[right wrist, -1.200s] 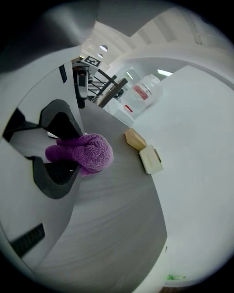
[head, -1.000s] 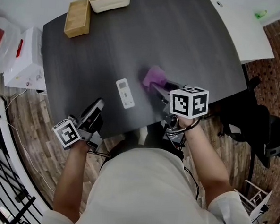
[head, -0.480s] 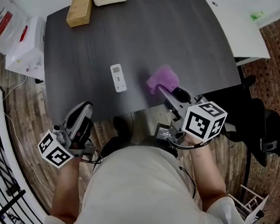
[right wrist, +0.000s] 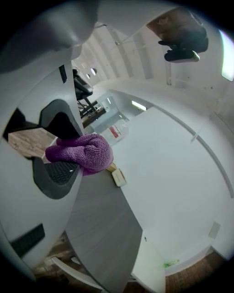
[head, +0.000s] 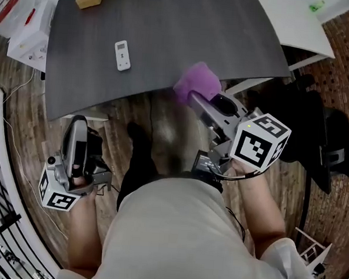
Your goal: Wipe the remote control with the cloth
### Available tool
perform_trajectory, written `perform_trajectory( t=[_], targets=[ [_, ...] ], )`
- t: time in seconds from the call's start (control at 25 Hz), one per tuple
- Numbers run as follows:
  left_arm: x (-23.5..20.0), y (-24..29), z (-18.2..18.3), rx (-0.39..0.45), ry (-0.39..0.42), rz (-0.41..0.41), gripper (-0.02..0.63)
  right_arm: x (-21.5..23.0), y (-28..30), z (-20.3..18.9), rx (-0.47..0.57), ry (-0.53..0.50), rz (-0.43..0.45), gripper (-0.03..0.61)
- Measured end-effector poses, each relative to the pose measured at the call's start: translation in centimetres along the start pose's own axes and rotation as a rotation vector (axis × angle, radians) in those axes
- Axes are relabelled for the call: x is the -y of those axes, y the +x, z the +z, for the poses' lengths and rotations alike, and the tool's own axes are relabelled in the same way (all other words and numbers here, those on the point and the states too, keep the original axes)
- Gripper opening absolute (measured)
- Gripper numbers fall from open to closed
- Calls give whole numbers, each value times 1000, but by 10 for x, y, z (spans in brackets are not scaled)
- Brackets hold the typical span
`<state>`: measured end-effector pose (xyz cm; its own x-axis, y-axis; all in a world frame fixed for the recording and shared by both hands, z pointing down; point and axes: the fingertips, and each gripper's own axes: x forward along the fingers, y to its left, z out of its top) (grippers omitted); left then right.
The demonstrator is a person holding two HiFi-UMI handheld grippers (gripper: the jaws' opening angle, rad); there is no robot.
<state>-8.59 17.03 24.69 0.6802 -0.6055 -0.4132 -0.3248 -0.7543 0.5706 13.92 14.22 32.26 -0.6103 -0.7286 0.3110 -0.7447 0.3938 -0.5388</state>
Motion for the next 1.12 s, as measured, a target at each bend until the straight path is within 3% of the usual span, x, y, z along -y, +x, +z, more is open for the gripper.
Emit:
perform_trajectory(
  t=[0.08,0.2,0.56,0.8,0.84,0.92,1.12],
  targets=[
    [29,-18,-23,-39,7,11,3,-11,-26,-13,-7,27,33,121],
    [60,-44,-39,-25,-46,31,3,-29,-59,-25,-11,12,74,121],
    [109,-66,-38,-21,-130,-54,5,-74,-88,-27,26,-45,98,121],
    [113,-74,-22,-84,-65,-79,6,-96,-86,-31,75,-21,61,120],
    [112,-78,-18,-86,-56,-76,19,-101,-86,-32,86,-14,51,120],
    [111,-84,-11,-94,-58,-81,116,-111,-87,-29,117,-3,34,120],
    [117,-92,0,-153,-36,-156,113,-128,-87,-14,192,33,31,120]
  ],
)
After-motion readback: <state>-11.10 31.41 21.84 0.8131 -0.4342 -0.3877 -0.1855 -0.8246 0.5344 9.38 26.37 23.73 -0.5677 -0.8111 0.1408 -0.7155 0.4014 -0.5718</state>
